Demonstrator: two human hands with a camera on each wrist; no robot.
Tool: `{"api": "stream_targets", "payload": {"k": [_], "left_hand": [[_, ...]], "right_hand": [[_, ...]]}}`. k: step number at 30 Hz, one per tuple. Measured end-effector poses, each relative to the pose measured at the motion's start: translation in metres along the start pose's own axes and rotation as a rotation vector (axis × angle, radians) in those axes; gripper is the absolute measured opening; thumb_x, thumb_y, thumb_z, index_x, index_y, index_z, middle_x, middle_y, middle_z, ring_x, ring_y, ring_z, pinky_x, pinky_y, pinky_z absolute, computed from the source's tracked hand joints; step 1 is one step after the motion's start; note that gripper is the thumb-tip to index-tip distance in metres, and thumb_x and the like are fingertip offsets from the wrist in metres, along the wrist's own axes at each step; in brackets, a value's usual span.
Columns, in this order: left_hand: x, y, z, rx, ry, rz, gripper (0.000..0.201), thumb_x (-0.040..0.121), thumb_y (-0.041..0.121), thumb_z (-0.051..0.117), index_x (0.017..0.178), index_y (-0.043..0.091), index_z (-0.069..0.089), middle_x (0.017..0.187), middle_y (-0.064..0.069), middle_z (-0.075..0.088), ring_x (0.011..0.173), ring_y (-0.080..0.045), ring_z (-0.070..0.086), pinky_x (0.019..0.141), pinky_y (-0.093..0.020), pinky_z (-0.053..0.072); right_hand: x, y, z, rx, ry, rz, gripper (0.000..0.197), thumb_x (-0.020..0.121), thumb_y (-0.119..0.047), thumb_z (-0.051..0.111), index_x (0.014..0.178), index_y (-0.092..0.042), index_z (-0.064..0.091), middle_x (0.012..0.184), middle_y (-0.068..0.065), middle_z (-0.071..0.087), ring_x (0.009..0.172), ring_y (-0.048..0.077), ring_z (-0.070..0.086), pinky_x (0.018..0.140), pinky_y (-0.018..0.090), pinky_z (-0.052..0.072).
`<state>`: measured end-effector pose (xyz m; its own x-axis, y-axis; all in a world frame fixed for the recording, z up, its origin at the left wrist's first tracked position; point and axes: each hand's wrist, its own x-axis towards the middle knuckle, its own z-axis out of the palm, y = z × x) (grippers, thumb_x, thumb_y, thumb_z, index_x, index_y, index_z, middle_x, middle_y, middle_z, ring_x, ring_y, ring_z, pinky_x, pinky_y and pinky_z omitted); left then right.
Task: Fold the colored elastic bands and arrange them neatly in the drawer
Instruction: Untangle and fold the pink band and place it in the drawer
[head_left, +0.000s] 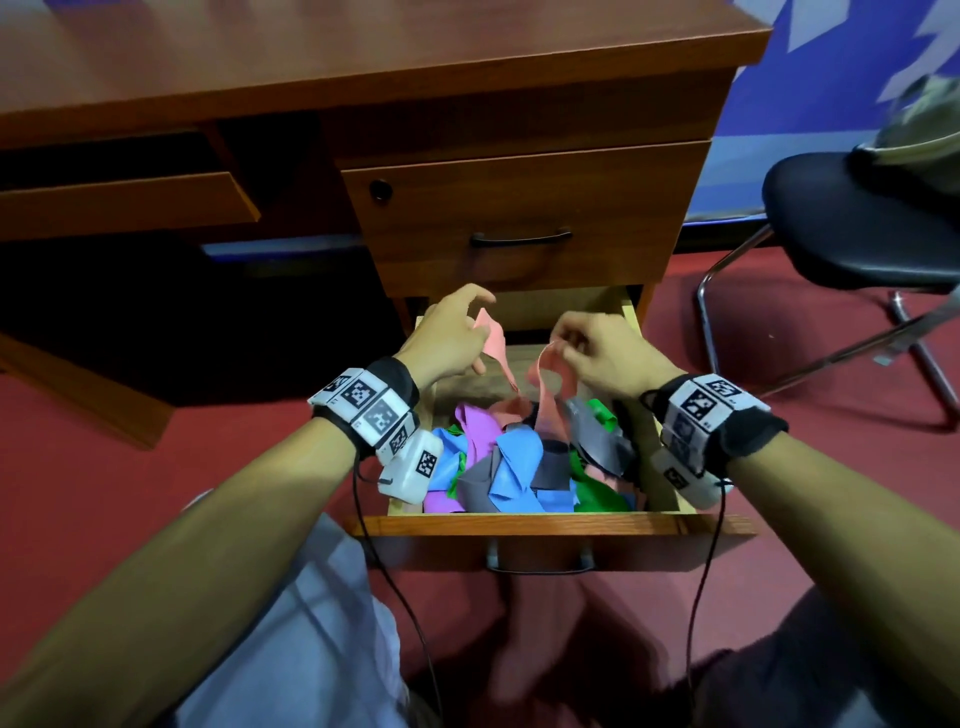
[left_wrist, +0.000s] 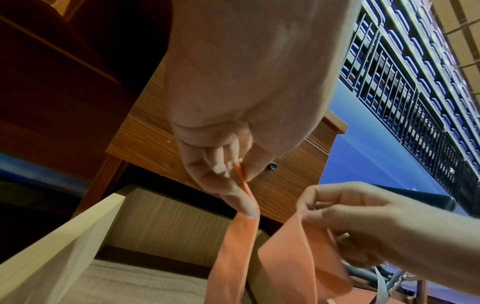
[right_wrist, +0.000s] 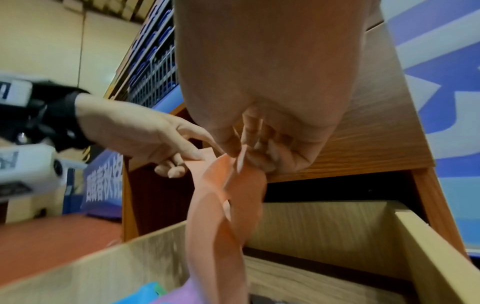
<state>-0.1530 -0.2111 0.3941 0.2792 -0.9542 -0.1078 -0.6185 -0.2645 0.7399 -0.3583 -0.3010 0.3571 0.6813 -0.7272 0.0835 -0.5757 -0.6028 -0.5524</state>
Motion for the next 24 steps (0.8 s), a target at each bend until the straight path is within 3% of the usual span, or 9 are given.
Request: {"api": "stream_targets", "payload": {"k": [2, 4, 7, 11, 14, 16, 19, 22, 24], "left_hand": [[-0.002, 0.003, -0.001, 0.031, -0.058, 0.079, 0.036, 0.101, 0.003, 0.045, 0.120, 0.024, 0.067, 0.107, -0.006, 0.071, 0.065, -0.023, 0.075, 0.044, -0.020, 0.045], [-0.003, 0.006, 0.001, 0.057, -0.124, 0.147, 0.042, 0.099, -0.001, 0.042, 0.110, 0.023, 0.075, 0.113, 0.001, 0.073, 0.065, -0.024, 0.074, 0.044, -0.019, 0.043], [-0.003, 0.010, 0.005, 0.088, -0.162, 0.199, 0.048, 0.095, -0.002, 0.039, 0.112, 0.024, 0.076, 0.111, 0.010, 0.073, 0.060, -0.018, 0.069, 0.047, -0.015, 0.042], [-0.002, 0.012, 0.010, 0.128, -0.090, 0.208, 0.041, 0.097, 0.004, 0.040, 0.113, 0.021, 0.073, 0.109, 0.008, 0.072, 0.063, 0.002, 0.059, 0.067, -0.018, 0.044], [-0.005, 0.016, 0.007, 0.110, 0.040, 0.283, 0.040, 0.093, 0.000, 0.040, 0.110, 0.019, 0.070, 0.110, 0.008, 0.070, 0.085, -0.001, 0.060, 0.081, -0.014, 0.041], [-0.007, 0.019, 0.005, 0.094, 0.071, 0.329, 0.038, 0.089, -0.003, 0.040, 0.100, 0.019, 0.069, 0.100, 0.008, 0.072, 0.090, -0.002, 0.061, 0.077, -0.009, 0.041], [-0.005, 0.019, 0.006, 0.144, 0.030, 0.286, 0.038, 0.094, 0.002, 0.041, 0.085, 0.020, 0.073, 0.091, 0.005, 0.072, 0.070, 0.003, 0.058, 0.064, -0.019, 0.039], [-0.002, 0.015, 0.011, 0.175, -0.007, 0.207, 0.035, 0.099, 0.014, 0.046, 0.087, 0.018, 0.079, 0.083, 0.009, 0.071, 0.058, 0.010, 0.054, 0.057, -0.012, 0.036], [-0.002, 0.014, 0.013, 0.124, -0.021, 0.183, 0.030, 0.099, 0.025, 0.054, 0.088, 0.015, 0.080, 0.077, 0.012, 0.070, 0.063, 0.008, 0.057, 0.064, -0.019, 0.040]], "right_hand": [[-0.002, -0.005, -0.005, 0.177, 0.050, 0.067, 0.011, 0.089, -0.027, 0.062, 0.081, -0.021, 0.065, 0.072, -0.002, 0.070, 0.064, 0.009, 0.065, 0.063, 0.026, 0.052], [-0.004, -0.010, -0.009, 0.335, 0.030, 0.145, 0.013, 0.087, -0.025, 0.063, 0.080, -0.016, 0.069, 0.072, 0.003, 0.072, 0.061, 0.009, 0.066, 0.060, 0.027, 0.054], [-0.003, -0.013, -0.010, 0.506, -0.012, 0.264, 0.013, 0.091, -0.015, 0.063, 0.086, -0.009, 0.073, 0.062, 0.000, 0.062, 0.046, 0.008, 0.051, 0.044, 0.020, 0.041], [-0.001, -0.013, -0.012, 0.723, -0.058, 0.367, 0.014, 0.095, -0.016, 0.063, 0.089, -0.013, 0.075, 0.058, 0.000, 0.050, 0.042, 0.009, 0.035, 0.042, 0.018, 0.025], [-0.001, -0.013, -0.015, 0.869, -0.040, 0.448, 0.014, 0.096, -0.015, 0.061, 0.090, -0.012, 0.073, 0.051, -0.003, 0.042, 0.040, 0.008, 0.029, 0.039, 0.017, 0.021], [0.000, -0.011, -0.016, 0.966, -0.019, 0.505, 0.013, 0.096, -0.014, 0.062, 0.097, -0.009, 0.073, 0.048, -0.005, 0.039, 0.039, 0.007, 0.028, 0.038, 0.018, 0.021], [0.002, -0.009, -0.017, 1.130, -0.001, 0.553, 0.019, 0.096, -0.011, 0.062, 0.110, -0.002, 0.071, 0.050, -0.005, 0.039, 0.040, 0.007, 0.030, 0.040, 0.019, 0.022], [0.003, -0.009, -0.019, 1.275, -0.004, 0.557, 0.027, 0.096, -0.012, 0.061, 0.120, -0.001, 0.068, 0.052, -0.008, 0.037, 0.044, 0.005, 0.029, 0.042, 0.018, 0.020], [0.004, -0.009, -0.020, 1.369, -0.020, 0.553, 0.032, 0.097, -0.015, 0.060, 0.125, -0.001, 0.064, 0.056, -0.008, 0.034, 0.045, 0.004, 0.030, 0.042, 0.017, 0.021]]}}
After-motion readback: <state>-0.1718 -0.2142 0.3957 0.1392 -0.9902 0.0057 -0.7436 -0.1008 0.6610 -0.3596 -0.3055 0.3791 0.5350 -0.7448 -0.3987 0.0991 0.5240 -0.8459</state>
